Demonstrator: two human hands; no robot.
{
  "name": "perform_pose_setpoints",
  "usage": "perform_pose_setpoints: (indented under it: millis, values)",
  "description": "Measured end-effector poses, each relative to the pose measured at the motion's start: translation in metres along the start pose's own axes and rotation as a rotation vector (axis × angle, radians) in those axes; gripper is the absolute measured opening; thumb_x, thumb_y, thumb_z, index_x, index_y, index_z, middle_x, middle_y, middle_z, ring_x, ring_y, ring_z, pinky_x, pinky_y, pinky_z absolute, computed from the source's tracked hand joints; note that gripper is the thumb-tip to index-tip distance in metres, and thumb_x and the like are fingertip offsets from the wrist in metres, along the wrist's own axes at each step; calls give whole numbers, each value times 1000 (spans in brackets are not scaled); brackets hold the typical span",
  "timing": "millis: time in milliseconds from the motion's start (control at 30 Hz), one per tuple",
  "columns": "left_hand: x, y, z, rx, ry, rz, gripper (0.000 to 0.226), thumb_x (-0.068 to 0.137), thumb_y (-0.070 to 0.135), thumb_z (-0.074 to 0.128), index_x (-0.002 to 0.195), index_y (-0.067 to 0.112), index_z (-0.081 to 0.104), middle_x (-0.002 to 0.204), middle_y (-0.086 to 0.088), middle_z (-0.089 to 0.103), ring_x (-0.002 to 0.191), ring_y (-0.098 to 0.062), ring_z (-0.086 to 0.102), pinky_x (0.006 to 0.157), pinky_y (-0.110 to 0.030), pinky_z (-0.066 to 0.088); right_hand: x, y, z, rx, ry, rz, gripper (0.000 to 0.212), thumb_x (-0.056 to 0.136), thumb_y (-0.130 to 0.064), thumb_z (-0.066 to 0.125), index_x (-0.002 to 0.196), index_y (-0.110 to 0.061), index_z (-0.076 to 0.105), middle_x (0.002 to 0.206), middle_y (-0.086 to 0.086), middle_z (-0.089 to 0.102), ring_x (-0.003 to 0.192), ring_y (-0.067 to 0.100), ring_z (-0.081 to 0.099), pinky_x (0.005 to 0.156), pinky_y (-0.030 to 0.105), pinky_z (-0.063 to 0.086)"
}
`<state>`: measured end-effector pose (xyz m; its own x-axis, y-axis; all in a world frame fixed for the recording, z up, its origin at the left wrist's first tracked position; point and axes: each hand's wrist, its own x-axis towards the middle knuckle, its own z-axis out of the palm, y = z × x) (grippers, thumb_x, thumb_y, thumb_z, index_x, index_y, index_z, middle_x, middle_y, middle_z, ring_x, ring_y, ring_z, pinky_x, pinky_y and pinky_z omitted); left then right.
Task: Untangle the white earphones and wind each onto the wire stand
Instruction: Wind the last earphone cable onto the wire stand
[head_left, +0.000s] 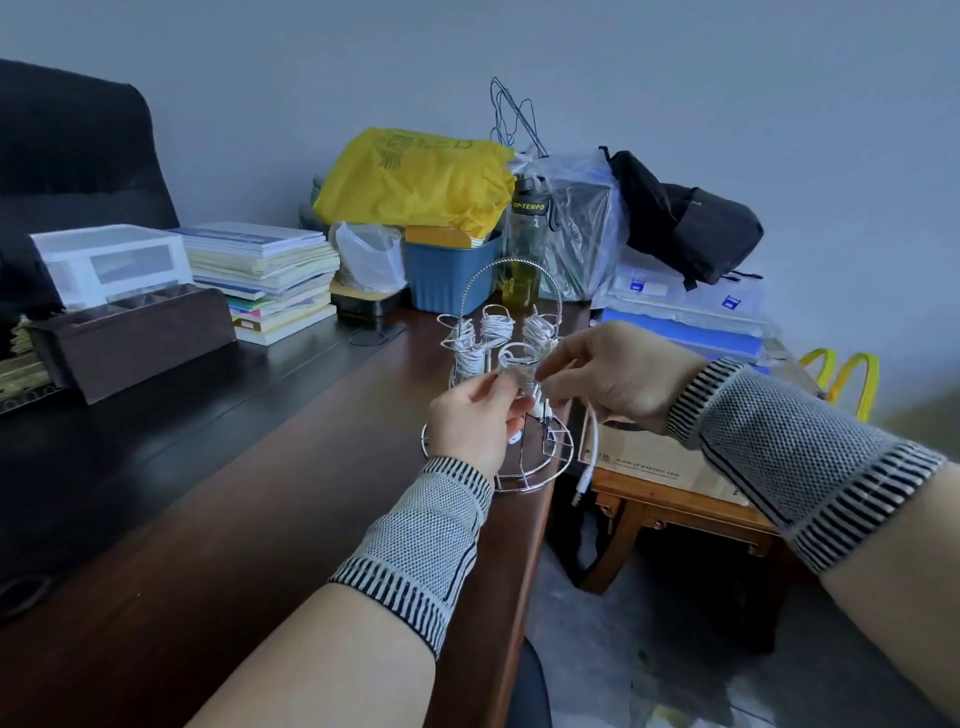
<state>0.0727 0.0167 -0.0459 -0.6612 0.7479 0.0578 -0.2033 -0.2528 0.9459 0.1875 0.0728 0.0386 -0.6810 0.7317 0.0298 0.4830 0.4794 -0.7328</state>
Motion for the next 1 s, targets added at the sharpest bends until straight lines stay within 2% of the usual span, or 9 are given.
perform_pose_setpoints:
  millis: [100,233,333,467,533,633,733,867,1000]
  values:
    - [-1,0,0,-10,-5,10,7,91,20,67,85,18,71,75,2,75,74,-11,71,66,-24,54,-1,-3,-8,-228,119,-47,13,88,-22,68,85,-10,74,58,-2,60,36,1,42,36,13,34]
    - [-3,1,1,-81,-13,-11,9,94,22,62,88,18,66,64,11,72,64,-6,69,65,-21,55,4,-5,-20,-332,124,-11,19,90,-26,65,83,-10,73,71,4,65,61,16,52,55,26,47]
    - [-4,3,2,-97,-14,-20,12,97,24,59,86,20,63,60,12,70,61,-6,68,67,-24,55,8,-7,-22,-321,70,13,21,92,-23,63,76,-10,69,70,5,62,66,19,50,62,30,45]
    - [-3,5,1,-125,7,-46,11,94,22,63,85,16,64,59,10,70,61,-9,68,63,-22,55,7,-12,-16,-249,132,-36,18,95,-21,59,83,-10,68,69,-2,61,42,0,48,42,10,34]
    - [-2,6,1,-136,7,-61,10,93,22,64,86,14,64,62,7,71,62,-9,68,62,-21,55,7,-14,-11,-289,179,-84,21,96,-24,57,87,-8,67,74,2,64,37,2,46,34,9,30]
    - [-2,6,1,-143,3,-77,10,93,21,65,87,13,65,63,6,71,63,-9,69,64,-22,55,8,-19,-4,-394,214,-202,25,96,-31,57,76,-16,63,70,0,63,45,4,45,43,14,37]
    - [-2,6,1,-151,-2,-86,10,94,18,63,93,8,67,65,5,71,63,-9,68,61,-20,55,4,-24,-2,-415,70,-226,27,94,-33,59,76,-13,64,65,-1,65,44,1,53,44,13,41]
    - [-3,8,1,-170,4,-87,15,97,16,56,89,10,68,78,-2,72,61,-10,68,64,-23,52,-6,-23,-4,-60,-67,-163,26,92,-25,62,68,-14,63,58,0,62,52,10,59,54,20,50]
    - [-7,11,1,-166,19,-68,20,97,21,59,81,12,65,75,-3,71,60,-11,67,64,-24,52,-1,-24,-15,487,118,-150,21,94,-15,58,76,-5,59,63,4,60,64,19,56,62,33,47]
